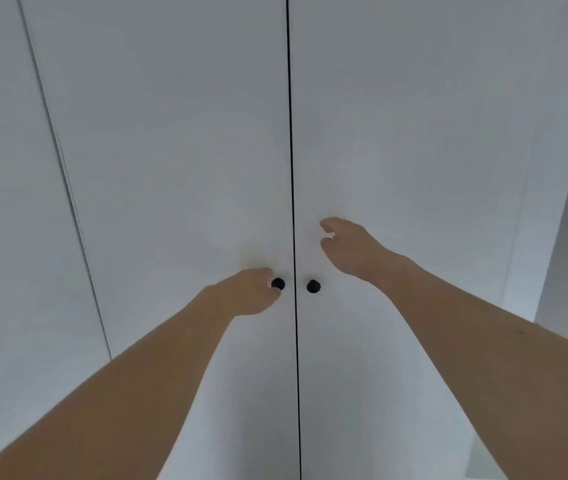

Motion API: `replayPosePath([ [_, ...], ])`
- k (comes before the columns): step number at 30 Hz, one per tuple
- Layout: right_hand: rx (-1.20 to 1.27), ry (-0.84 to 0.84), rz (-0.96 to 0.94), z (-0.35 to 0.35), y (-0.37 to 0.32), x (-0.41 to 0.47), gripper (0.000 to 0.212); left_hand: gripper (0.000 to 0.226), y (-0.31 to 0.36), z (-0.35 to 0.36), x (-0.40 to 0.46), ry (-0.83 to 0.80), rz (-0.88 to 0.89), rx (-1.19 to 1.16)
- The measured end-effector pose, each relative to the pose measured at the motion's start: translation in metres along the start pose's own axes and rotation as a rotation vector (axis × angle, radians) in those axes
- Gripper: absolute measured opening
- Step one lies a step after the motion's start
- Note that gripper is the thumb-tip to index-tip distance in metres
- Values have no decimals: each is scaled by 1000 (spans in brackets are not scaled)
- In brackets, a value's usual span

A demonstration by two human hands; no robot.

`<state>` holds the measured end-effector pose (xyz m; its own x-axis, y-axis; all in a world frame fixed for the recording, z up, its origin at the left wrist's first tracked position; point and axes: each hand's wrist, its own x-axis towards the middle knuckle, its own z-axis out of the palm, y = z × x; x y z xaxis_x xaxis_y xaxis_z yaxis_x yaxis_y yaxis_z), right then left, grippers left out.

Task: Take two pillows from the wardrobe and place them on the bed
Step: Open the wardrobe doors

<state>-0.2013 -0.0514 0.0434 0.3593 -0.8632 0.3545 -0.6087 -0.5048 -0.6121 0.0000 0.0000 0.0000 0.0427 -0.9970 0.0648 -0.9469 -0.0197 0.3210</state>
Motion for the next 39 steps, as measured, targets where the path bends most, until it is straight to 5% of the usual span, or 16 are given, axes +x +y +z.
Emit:
replayPosePath([
  [9, 393, 112, -42, 21, -9, 35, 29, 25, 4, 47, 7, 271, -113, -547],
  [16, 559, 14, -126, 30, -21, 28, 23, 7, 14, 59, -22, 421, -176, -661],
  [23, 604, -32, -232, 28, -50, -21, 12, 51, 25, 67, -88, 600, -339, -485],
  [29, 682, -97, -407, 35, -83, -71, 9, 54, 17, 72, -154, 825, -420, -174],
  [35, 753, -136, -507, 56, -119, -99, 11, 66, -6, 82, -201, 1148, -315, 62],
  [39, 774, -170, -629, 81, -151, -114, 11, 63, -25, 86, -227, 1300, -315, 54],
])
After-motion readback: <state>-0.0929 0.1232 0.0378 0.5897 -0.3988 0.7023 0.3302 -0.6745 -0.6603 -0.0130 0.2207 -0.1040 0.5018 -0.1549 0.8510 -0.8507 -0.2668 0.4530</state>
